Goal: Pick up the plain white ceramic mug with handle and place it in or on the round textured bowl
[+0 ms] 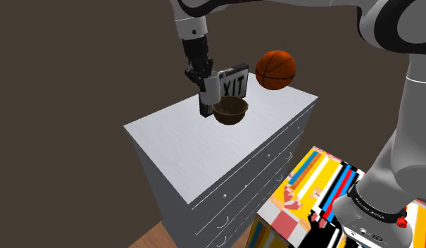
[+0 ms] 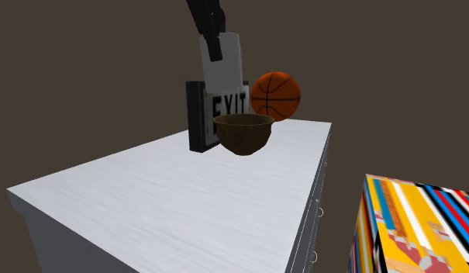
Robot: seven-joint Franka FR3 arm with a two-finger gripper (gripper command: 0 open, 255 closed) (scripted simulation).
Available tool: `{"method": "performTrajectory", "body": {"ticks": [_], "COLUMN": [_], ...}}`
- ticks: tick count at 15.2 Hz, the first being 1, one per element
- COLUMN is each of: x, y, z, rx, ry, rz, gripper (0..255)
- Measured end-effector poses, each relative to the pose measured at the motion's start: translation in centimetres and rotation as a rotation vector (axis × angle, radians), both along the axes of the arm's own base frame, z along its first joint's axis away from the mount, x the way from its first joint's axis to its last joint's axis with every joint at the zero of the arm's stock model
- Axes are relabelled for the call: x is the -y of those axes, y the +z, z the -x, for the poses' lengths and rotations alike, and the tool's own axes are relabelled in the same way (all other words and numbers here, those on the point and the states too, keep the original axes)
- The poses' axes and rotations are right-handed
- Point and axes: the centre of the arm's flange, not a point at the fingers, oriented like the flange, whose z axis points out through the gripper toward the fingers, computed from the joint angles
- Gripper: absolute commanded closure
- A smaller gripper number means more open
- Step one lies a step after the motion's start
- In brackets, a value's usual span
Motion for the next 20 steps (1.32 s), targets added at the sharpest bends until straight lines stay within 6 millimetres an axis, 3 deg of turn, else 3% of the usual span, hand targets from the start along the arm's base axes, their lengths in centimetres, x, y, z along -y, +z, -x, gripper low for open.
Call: {"method": "performTrajectory", "body": {"ticks": [11, 20], "x": [14.7, 15.7], "y": [1.3, -2.8], "z": [-0.7, -0.6], "rx": [-0.001, -0.001], "ry": [0.000, 0.001], "rz": [0.000, 0.000], "gripper": [255, 255]}}
